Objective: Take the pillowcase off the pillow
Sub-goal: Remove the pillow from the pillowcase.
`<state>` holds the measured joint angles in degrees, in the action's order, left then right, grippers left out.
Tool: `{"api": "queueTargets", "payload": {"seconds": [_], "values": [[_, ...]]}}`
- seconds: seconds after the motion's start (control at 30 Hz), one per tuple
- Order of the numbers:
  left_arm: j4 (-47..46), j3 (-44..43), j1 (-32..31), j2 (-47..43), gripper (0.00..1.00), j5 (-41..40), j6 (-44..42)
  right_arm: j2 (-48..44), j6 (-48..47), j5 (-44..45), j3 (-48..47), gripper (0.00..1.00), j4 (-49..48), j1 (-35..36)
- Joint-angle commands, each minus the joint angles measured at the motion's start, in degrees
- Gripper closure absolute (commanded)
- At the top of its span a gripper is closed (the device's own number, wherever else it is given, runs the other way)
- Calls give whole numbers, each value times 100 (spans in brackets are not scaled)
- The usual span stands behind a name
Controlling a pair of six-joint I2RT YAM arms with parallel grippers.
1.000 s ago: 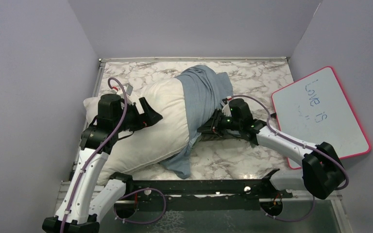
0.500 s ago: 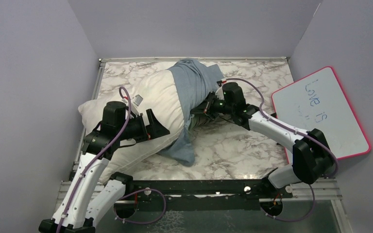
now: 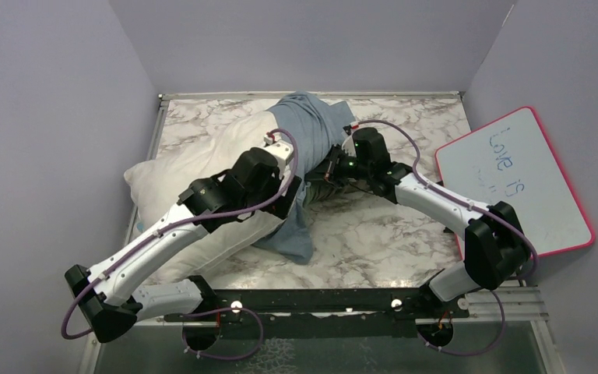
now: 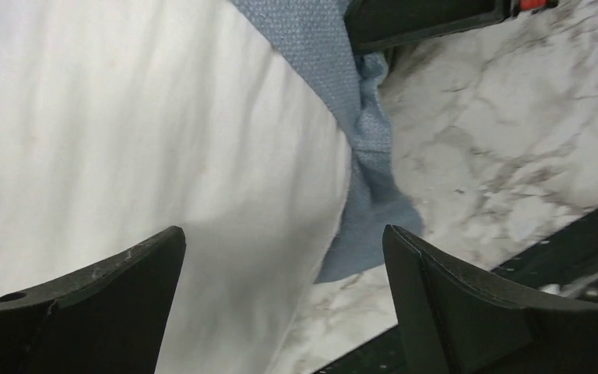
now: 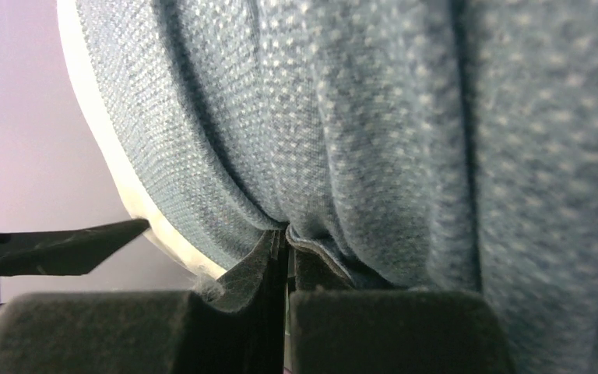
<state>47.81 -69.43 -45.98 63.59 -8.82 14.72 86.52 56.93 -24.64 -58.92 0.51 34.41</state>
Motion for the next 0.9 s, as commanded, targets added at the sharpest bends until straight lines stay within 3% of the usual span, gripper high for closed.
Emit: {"api": "queueTargets", "payload": {"seconds": [0.0, 0.13, 0.33, 0.47, 0.73, 0.77, 0.87], "values": [[-7, 244, -425, -25, 1, -1690, -1792, -98, -186, 257, -229, 94, 145, 9], [-112, 1162, -843, -460, 1, -1496, -2644, -83, -199, 261, -234, 94, 208, 11], [-830, 1881, -1564, -1498, 1, -1157, -2982, -28, -231, 252, -286, 93, 302, 6], [-818, 2171, -1639, -998, 1, -1229, -3068, -7, -217, 226, -333, 93, 322, 10], [-867, 2634, -1774, -168, 3, -2782, -3045, -118, -295, 418, -456, 92, 585, 5], [-914, 2716, -1774, -165, 11, -2989, -3001, -129, -304, 441, -465, 92, 613, 7], [-973, 2984, -1774, -207, 51, -3455, -2945, -186, -367, 560, -537, 92, 822, 6]]}}
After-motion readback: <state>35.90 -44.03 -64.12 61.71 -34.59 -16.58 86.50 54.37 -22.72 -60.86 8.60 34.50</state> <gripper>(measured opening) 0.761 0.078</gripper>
